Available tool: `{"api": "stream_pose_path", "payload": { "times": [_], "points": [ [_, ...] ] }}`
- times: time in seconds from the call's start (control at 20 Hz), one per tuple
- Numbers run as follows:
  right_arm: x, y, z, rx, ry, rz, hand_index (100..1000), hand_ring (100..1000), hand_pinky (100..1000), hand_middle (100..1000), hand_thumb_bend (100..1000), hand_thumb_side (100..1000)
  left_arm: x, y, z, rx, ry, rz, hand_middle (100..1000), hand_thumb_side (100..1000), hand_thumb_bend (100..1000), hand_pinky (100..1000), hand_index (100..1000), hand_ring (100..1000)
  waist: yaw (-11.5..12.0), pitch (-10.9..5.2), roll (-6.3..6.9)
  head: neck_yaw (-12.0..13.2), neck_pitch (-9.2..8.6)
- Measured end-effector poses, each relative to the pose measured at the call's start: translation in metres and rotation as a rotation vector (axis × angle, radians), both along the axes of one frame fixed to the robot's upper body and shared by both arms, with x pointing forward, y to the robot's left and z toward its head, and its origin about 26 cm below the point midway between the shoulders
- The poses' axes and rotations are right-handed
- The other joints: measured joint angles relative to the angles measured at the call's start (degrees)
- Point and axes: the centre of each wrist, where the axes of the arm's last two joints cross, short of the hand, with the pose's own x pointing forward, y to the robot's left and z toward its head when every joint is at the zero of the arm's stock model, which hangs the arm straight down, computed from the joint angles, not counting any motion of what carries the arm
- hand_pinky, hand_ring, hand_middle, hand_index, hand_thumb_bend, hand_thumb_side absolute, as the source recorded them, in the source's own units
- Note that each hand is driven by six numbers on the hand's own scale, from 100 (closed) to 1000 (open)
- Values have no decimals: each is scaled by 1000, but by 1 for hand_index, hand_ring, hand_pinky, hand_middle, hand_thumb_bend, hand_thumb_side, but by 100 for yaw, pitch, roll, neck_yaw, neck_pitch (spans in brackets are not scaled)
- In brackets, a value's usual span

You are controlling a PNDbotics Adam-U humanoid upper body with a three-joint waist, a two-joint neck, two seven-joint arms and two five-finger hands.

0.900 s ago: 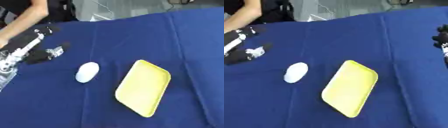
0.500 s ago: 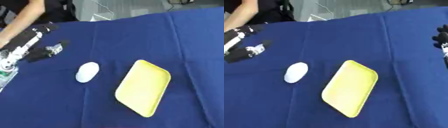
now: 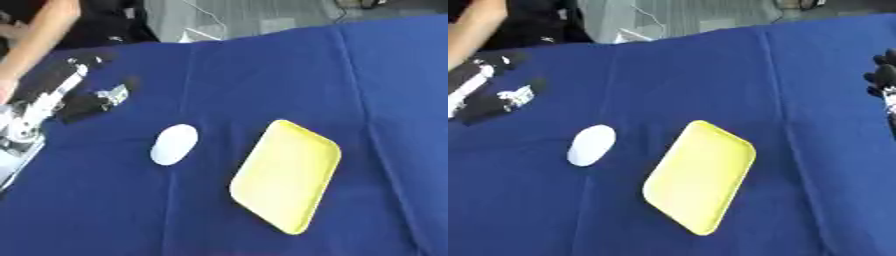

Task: Pick up objects on the table and place them in the box.

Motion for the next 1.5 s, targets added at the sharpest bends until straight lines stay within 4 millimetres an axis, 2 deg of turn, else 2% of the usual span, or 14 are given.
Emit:
{"api": "stream_pose_path", "payload": {
  "times": [0.45, 0.7, 1.0, 1.15, 1.5],
  "points": [
    [0, 1, -1, -3, 6, 9, 1000, 863, 860, 928, 339, 932, 12, -7, 7, 77, 32, -72, 897, 923, 482, 917, 956, 915, -6, -2, -2, 6, 0],
    [0, 2, -1, -3, 7, 10, 1000, 864, 861, 928, 340, 933, 23, -11, -13, 117, 78, -77, 905, 981, 503, 921, 958, 922, -42, 1, -10, 16, 0],
    [0, 2, 0, -3, 7, 10, 1000, 864, 861, 929, 342, 933, 32, -12, -38, 145, 145, -82, 926, 1000, 617, 941, 971, 943, -72, 46, -10, 48, 1],
    [0, 2, 0, -3, 7, 10, 1000, 864, 861, 929, 341, 933, 37, -12, -45, 170, 178, -96, 936, 1000, 665, 954, 983, 954, -74, 56, -10, 50, 3],
    [0, 2, 0, -3, 7, 10, 1000, 864, 862, 929, 341, 934, 44, -8, -54, 220, 232, -114, 936, 1000, 684, 965, 985, 960, -73, 57, -13, 50, 3]
  ]
}}
